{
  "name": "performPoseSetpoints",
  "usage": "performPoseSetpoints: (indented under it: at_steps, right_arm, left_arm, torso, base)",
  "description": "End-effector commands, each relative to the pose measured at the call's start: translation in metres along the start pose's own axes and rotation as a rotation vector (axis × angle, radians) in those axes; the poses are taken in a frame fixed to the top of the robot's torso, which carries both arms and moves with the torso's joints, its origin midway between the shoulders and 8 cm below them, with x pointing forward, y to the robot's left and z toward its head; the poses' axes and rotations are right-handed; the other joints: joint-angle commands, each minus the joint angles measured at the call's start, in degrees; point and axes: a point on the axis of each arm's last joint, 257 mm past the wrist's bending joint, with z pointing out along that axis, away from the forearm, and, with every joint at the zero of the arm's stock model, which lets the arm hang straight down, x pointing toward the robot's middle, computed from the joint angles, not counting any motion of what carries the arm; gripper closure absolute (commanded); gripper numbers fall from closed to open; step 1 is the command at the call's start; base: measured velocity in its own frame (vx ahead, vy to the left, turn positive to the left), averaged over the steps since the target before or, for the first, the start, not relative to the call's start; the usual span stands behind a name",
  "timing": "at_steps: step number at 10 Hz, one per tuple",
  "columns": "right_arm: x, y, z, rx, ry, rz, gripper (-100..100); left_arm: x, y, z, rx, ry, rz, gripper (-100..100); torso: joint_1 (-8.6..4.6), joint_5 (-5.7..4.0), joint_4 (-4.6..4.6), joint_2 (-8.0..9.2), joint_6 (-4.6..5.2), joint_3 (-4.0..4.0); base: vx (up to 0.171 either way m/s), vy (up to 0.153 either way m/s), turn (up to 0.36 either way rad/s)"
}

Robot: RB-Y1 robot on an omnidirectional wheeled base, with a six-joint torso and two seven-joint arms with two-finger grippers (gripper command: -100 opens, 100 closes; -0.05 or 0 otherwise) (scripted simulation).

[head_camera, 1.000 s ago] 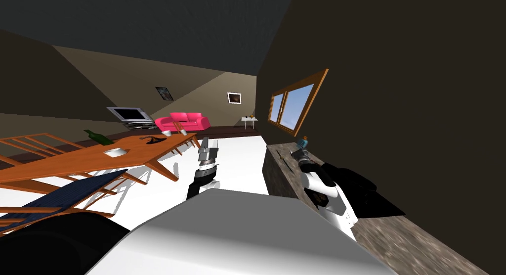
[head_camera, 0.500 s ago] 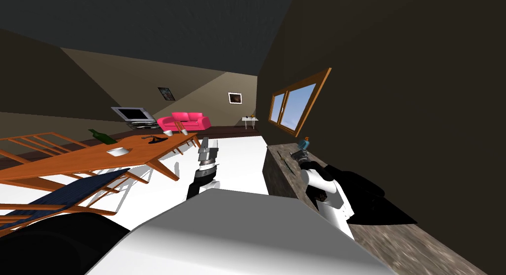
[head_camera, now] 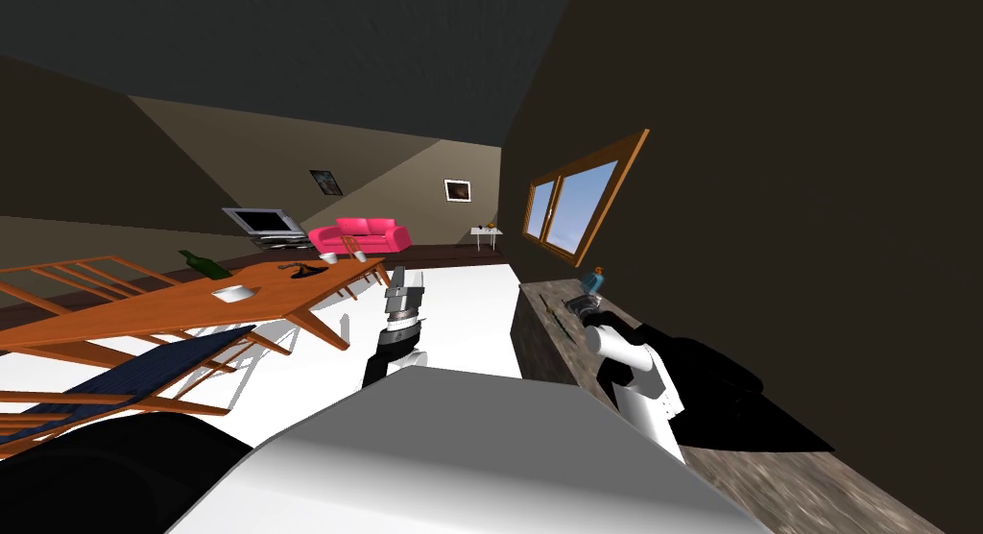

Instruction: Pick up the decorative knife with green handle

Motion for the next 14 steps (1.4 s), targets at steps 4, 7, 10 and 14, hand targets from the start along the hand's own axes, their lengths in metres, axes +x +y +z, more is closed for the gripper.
performPoseSetpoints:
  at_steps: [4, 7, 10, 14]
  right_arm:
    - [-0.027, -0.014, 0.01, 0.076, -0.104, 0.154, -100]
    - [-0.04, -0.025, 0.011, 0.121, -0.162, 0.214, -100]
    - [-0.053, -0.037, 0.014, 0.165, -0.231, 0.327, -100]
    - [-0.067, -0.056, 0.013, 0.225, -0.314, 0.432, -100]
  left_arm:
    - [0.0, 0.0, 0.0, 0.0, 0.0, 0.0, 0]
    - [0.0, 0.0, 0.0, 0.0, 0.0, 0.0, 0]
    - [0.0, 0.0, 0.0, 0.0, 0.0, 0.0, 0]
    - [0.0, 0.0, 0.0, 0.0, 0.0, 0.0, 0]
  torso:
    - [-0.02, 0.0, -0.01, -0.02, 0.01, -0.02]
    - [0.0, 0.0, -0.01, -0.03, 0.0, -0.02]
    - [-0.01, 0.0, -0.01, -0.01, 0.01, -0.01]
    - [0.0, 0.0, 0.0, 0.0, 0.01, 0.0]
  base:
    - [0.017, -0.006, 0.023]
    - [0.017, -0.004, 0.018]
    - [0.017, -0.005, 0.02]
    - [0.014, -0.004, 0.017]
